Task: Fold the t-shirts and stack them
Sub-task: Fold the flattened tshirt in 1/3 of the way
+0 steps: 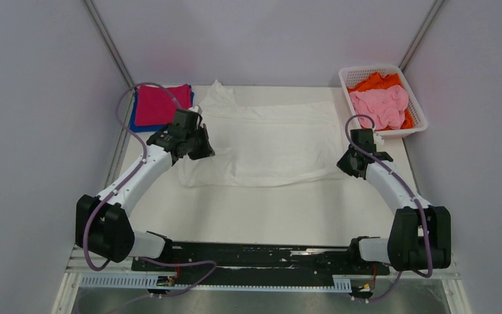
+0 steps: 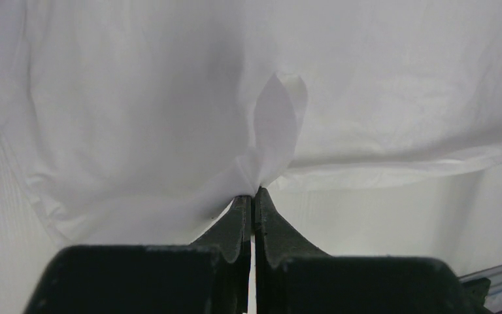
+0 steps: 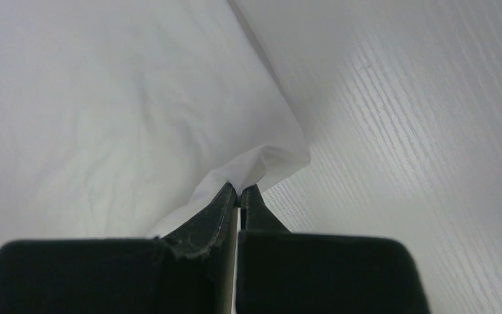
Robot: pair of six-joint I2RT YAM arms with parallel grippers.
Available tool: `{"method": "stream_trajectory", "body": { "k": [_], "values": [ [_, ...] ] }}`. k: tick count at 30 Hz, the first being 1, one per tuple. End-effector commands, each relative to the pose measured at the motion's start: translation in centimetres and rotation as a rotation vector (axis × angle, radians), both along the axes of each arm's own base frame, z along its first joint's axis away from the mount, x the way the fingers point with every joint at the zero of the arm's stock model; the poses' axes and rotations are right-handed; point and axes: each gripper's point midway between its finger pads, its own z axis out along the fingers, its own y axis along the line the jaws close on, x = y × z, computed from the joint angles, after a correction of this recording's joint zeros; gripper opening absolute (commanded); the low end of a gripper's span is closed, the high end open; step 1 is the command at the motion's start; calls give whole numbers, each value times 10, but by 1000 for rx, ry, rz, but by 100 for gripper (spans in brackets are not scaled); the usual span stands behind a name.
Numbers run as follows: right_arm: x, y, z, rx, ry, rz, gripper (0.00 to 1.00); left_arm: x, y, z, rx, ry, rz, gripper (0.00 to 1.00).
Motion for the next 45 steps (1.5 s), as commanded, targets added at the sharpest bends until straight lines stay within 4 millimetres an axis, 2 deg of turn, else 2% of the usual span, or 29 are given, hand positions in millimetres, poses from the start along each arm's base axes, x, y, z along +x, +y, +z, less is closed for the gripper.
{"method": "stream_trajectory", "body": {
  "k": [1,5,9,13,14,15,23,24,25,26,27,28,29,30,31,32,33,34,35,36,37,38,39,40,42,45],
  "values": [
    [35,-8,31,-48,-107,-11,0,34,0,34,-20,-138,-9,0],
    [50,-8,38,-56,-120,-5,0,53,5,52,-4,-217,-12,0],
    [65,-8,45,-62,-136,0,0,73,13,60,23,-261,-8,0],
    [80,-8,50,-70,-150,6,0,92,19,57,55,-271,-14,0],
    [85,-8,51,-72,-153,8,0,97,21,51,67,-260,-21,0],
    [89,-8,51,-75,-152,10,0,102,21,54,70,-271,-26,0],
    [123,-14,37,-116,-119,-1,0,149,28,32,160,-262,-92,0],
    [128,-15,36,-122,-116,-5,0,158,29,27,189,-267,-123,0],
    [132,-16,34,-123,-112,-9,0,163,29,14,207,-245,-144,0],
    [137,-17,34,-125,-113,-11,0,172,31,17,232,-262,-169,1],
    [141,-17,32,-126,-110,-13,0,178,32,1,244,-236,-186,1],
    [145,-18,30,-129,-110,-15,0,186,32,4,261,-248,-213,1],
    [149,-19,28,-133,-104,-14,0,193,36,-12,284,-223,-239,3],
    [153,-21,24,-130,-96,-10,0,200,35,-9,289,-228,-252,5],
    [156,-20,22,-119,-91,-8,0,206,37,-28,299,-197,-283,6],
    [159,-22,20,-111,-89,-9,2,215,37,-21,299,-210,-291,9],
    [161,-21,18,-106,-87,-7,4,220,37,-39,312,-186,-334,11],
    [163,-23,18,-109,-87,-11,5,229,36,-28,319,-208,-354,19],
    [165,-25,20,-117,-92,-14,7,234,37,-43,348,-198,-412,26],
    [165,-26,22,-123,-94,-14,11,242,36,-32,358,-221,-420,42],
    [166,-27,25,-130,-100,-13,22,251,39,-31,388,-226,-424,55],
    [165,-28,27,-136,-101,-7,36,253,42,-31,405,-220,-419,77],
    [164,-28,30,-142,-105,-2,54,258,47,-25,430,-214,-398,88],
    [162,-28,34,-145,-109,0,67,260,48,-21,437,-214,-388,97],
    [158,-24,40,-129,-115,21,78,259,49,-7,427,-221,-358,99],
    [150,-7,45,-73,-124,88,94,244,29,21,286,-274,-343,100]
  ]
}}
